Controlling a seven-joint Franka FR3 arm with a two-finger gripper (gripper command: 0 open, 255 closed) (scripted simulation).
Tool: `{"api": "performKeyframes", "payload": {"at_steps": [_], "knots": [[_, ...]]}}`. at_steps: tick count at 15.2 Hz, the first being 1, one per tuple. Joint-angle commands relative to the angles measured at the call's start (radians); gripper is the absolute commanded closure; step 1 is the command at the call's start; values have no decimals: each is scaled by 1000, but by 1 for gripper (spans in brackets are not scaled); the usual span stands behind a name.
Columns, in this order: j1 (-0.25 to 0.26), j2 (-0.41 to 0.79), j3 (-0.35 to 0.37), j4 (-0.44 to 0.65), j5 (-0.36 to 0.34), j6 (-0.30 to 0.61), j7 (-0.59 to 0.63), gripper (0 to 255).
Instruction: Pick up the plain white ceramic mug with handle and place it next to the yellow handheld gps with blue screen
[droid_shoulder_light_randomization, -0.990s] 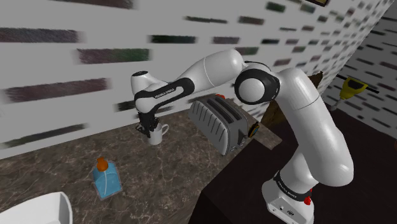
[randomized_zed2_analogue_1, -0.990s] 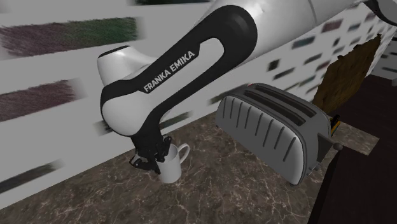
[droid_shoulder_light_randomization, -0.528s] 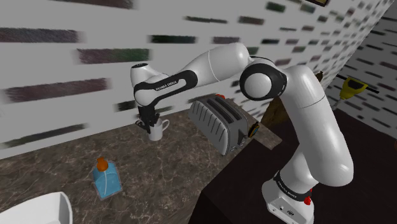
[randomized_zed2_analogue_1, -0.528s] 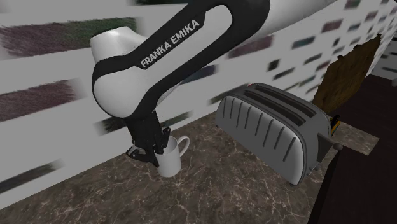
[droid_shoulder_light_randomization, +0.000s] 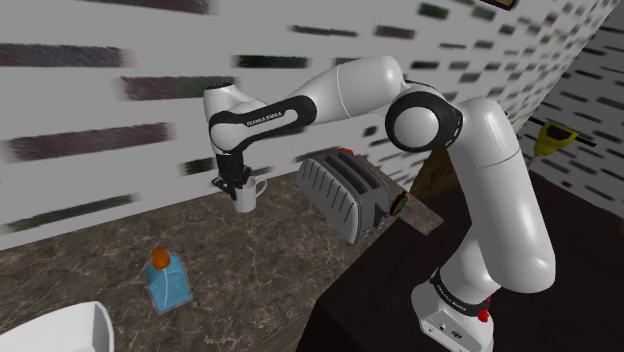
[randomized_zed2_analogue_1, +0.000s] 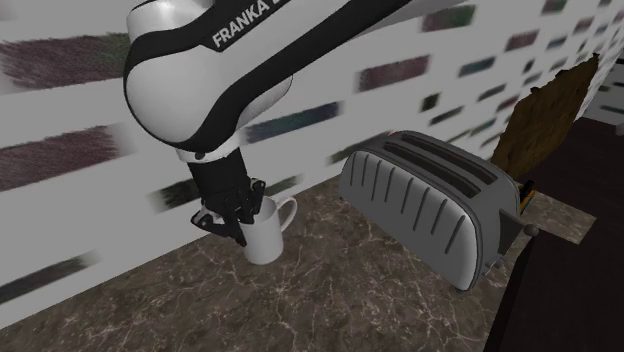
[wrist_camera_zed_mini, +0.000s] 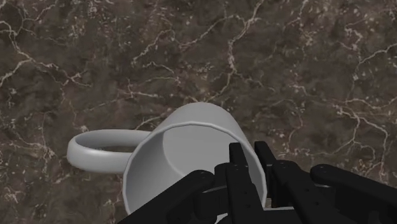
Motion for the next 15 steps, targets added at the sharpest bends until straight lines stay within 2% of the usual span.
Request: {"api": "performKeyframes", "payload": {"at_steps": [1, 15], "knots": [[0, -14, 2, 3, 2, -17, 1, 255], [-2, -93, 9, 63, 12, -156, -2, 255]]}}
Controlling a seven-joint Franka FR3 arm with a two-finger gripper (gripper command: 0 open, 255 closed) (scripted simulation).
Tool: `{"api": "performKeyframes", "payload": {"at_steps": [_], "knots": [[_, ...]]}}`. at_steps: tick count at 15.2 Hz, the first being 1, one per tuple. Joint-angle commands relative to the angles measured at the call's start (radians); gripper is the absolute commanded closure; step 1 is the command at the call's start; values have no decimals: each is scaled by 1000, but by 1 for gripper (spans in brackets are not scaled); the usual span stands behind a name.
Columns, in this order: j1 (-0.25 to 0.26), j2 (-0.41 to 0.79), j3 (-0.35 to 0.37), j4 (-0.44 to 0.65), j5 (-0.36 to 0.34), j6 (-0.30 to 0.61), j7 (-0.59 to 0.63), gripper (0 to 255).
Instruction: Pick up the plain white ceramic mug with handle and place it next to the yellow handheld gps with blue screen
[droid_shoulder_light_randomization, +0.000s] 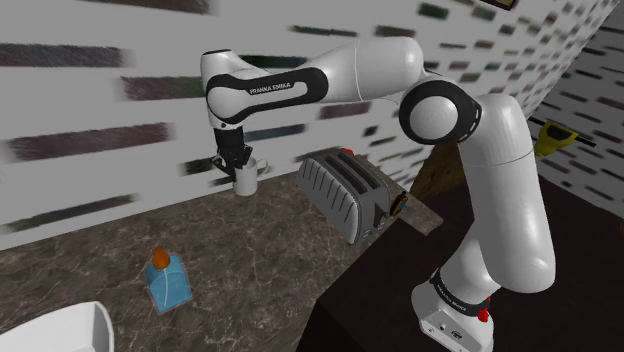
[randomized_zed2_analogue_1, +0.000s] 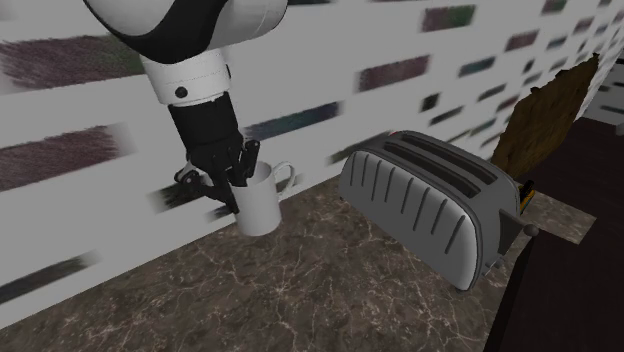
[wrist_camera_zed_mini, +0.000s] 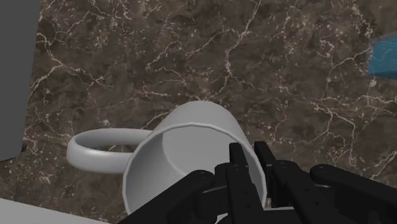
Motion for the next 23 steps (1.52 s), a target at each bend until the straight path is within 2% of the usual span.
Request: {"api": "performKeyframes", "payload": {"at_steps": [1, 3, 7, 12, 23], "knots": [[0, -10, 1, 10, 1, -21, -1, 255], [0, -15, 2, 20, 2, -36, -1, 255], [-59, -172, -2, -235, 16, 63, -49, 255], [-123, -333, -17, -482, 32, 151, -121, 255], [-247, -619, -88, -880, 45, 268, -314, 255]]}}
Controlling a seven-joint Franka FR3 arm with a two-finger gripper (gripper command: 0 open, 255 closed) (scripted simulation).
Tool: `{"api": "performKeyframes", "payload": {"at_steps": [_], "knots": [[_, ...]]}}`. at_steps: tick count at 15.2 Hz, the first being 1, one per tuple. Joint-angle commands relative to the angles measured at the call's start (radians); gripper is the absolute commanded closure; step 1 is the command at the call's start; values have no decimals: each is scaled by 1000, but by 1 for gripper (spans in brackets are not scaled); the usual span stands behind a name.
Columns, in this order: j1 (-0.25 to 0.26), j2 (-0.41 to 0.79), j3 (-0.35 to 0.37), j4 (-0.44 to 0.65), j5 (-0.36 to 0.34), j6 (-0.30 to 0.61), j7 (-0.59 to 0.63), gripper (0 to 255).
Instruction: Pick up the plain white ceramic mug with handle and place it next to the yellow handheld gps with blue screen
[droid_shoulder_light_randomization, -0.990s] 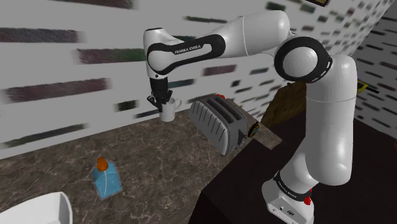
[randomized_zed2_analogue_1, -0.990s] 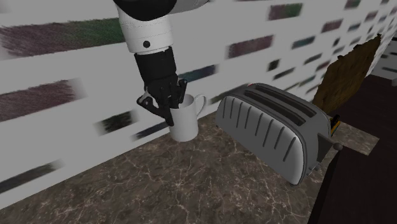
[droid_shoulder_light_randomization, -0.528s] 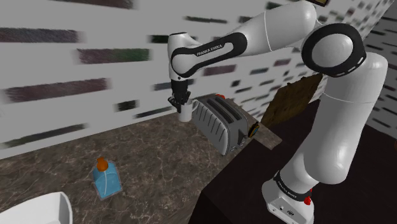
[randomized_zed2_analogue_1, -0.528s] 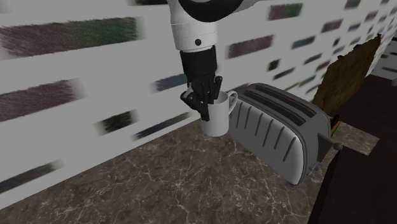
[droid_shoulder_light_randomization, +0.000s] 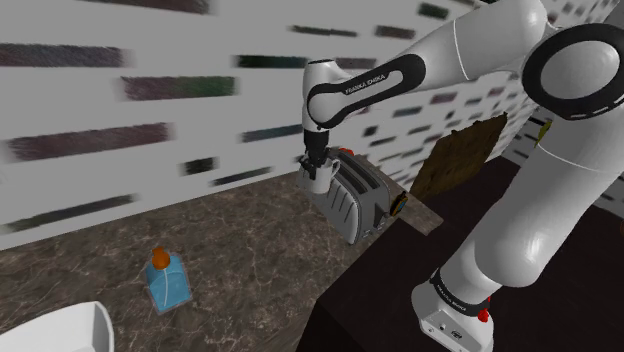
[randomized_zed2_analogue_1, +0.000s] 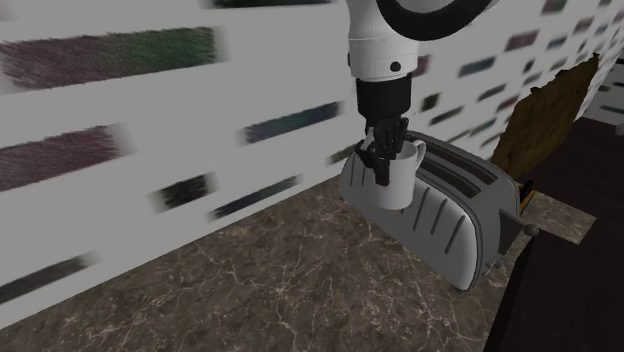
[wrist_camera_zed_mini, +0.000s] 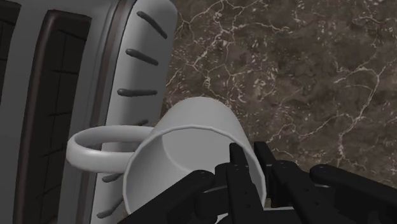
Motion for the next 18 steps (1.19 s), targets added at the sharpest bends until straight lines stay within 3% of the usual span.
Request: {"api": "performKeyframes", "payload": {"at_steps": [1, 12, 13, 14, 18], "knots": [[-27, -46, -23, -49, -3, 5, -48, 255], [-156, -252, -154, -295, -63, 56, -269, 255], [-133, -236, -127, -256, -53, 129, -239, 255], [-133, -236, -127, -256, -53, 129, -239, 0], [-159, -286, -254, -192, 138, -7, -615, 0]]}}
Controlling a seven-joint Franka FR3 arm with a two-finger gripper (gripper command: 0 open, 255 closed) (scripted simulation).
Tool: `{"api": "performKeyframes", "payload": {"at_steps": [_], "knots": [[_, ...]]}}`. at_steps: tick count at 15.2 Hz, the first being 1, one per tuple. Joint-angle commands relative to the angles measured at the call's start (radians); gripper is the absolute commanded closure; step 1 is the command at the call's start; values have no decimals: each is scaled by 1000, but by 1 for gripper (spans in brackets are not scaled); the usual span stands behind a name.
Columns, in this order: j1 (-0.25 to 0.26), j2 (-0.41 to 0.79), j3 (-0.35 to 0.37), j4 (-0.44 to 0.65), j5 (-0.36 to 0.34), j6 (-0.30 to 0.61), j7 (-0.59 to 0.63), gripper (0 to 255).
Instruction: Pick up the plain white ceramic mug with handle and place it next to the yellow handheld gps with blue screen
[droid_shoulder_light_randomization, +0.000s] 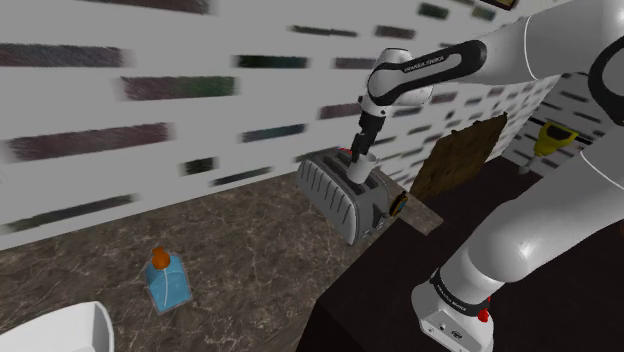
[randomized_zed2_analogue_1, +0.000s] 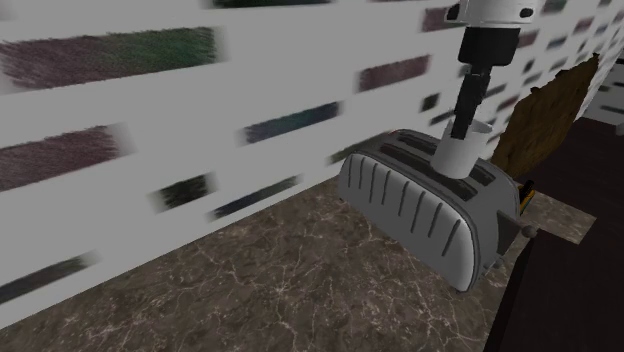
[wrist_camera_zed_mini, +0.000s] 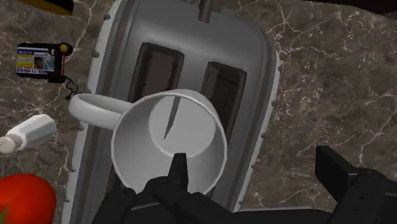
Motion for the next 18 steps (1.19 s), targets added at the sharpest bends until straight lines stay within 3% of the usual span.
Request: {"api": "performKeyframes", "payload": {"at_steps": [1, 7, 8, 15, 18], "knots": [[-17, -6, -69, 45, 87, -83, -194, 0], [-89, 159, -254, 328, 300, -438, -665, 0], [-96, 171, -258, 344, 309, -456, -683, 0], [-80, 164, -240, 243, 324, -357, -689, 0], [-80, 164, -240, 243, 324, -357, -689, 0]]}}
